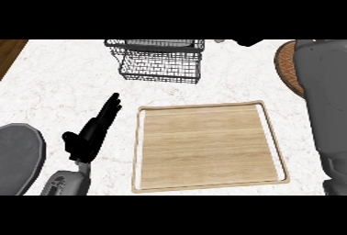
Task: Pick the can from the tray and place it in the tiered basket
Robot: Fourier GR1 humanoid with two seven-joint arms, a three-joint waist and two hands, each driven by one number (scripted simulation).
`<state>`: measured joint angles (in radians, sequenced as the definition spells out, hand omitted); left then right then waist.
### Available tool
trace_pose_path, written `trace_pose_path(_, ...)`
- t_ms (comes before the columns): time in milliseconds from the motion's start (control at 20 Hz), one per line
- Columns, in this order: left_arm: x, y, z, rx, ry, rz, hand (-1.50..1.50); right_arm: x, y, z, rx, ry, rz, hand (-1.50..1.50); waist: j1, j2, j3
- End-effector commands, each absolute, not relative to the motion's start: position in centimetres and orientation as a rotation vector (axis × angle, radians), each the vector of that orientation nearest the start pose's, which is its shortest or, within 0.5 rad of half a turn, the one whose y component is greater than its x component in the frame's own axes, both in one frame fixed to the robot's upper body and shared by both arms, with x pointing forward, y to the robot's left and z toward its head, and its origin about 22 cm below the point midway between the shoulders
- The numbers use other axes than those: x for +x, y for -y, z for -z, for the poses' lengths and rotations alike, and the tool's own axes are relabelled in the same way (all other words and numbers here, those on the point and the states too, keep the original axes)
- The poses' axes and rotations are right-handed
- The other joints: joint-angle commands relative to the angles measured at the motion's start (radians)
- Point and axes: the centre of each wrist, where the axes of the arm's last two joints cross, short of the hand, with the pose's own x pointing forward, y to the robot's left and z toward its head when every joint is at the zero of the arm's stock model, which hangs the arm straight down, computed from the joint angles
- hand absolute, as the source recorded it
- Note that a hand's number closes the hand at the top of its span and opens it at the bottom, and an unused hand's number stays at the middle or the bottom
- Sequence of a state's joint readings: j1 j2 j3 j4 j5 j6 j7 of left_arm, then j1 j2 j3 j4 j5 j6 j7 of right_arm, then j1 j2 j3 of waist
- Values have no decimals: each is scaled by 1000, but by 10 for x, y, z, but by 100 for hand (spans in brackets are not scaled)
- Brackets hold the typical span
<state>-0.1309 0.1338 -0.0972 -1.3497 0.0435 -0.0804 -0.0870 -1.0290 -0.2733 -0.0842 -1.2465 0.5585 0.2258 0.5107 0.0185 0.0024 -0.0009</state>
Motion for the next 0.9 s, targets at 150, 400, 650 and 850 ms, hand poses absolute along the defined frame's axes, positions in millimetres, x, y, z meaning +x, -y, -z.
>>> trace_pose_path(150,280,-220,20,-79,1538,255,0,430,121,-318,-660,1573,-661,150,15,7,0)
trace_pose_path(400,263,-227,33,-111,1538,256,0,441,77,-303,-620,1560,-675,150,22,9,-1)
trace_pose_path(650,275,-231,21,-129,1558,289,0,454,61,-297,-619,1515,-708,150,44,21,-2)
trace_pose_path(850,285,-239,16,-103,1555,267,0,459,53,-282,-582,1534,-724,150,48,26,-2)
